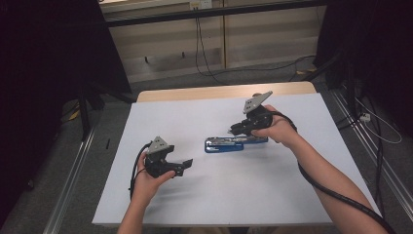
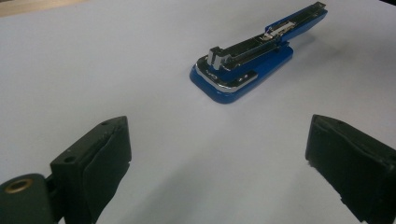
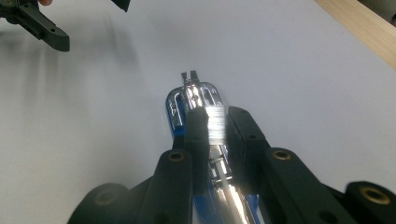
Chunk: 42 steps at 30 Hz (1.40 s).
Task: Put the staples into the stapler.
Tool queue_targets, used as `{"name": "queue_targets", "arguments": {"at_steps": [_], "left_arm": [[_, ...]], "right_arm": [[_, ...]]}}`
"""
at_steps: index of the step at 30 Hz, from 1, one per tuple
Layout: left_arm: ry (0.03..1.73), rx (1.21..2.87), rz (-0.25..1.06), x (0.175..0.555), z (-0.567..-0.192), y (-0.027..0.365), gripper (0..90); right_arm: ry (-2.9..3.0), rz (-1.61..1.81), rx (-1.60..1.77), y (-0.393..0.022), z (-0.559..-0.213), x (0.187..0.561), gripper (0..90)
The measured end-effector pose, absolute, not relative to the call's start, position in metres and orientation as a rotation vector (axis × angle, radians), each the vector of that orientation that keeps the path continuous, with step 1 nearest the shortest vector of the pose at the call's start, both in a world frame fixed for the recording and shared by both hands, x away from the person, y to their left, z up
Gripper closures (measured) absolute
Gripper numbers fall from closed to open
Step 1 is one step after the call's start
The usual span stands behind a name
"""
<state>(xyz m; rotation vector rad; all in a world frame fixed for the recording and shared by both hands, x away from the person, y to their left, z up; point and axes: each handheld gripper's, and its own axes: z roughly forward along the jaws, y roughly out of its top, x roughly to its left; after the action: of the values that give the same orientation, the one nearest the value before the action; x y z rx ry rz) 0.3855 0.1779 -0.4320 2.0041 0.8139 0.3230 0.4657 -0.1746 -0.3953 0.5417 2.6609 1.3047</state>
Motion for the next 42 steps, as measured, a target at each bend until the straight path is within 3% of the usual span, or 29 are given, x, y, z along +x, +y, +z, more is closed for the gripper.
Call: {"name": "queue_targets", "arguments": {"at_steps": [42], "left_arm": [[0.813,2.003,0.312,0.385,-0.433,0.175,7.1]], "right_arm": [[2.739,1.298,0.453,-0.146,-0.407,0.479,79.2]]}}
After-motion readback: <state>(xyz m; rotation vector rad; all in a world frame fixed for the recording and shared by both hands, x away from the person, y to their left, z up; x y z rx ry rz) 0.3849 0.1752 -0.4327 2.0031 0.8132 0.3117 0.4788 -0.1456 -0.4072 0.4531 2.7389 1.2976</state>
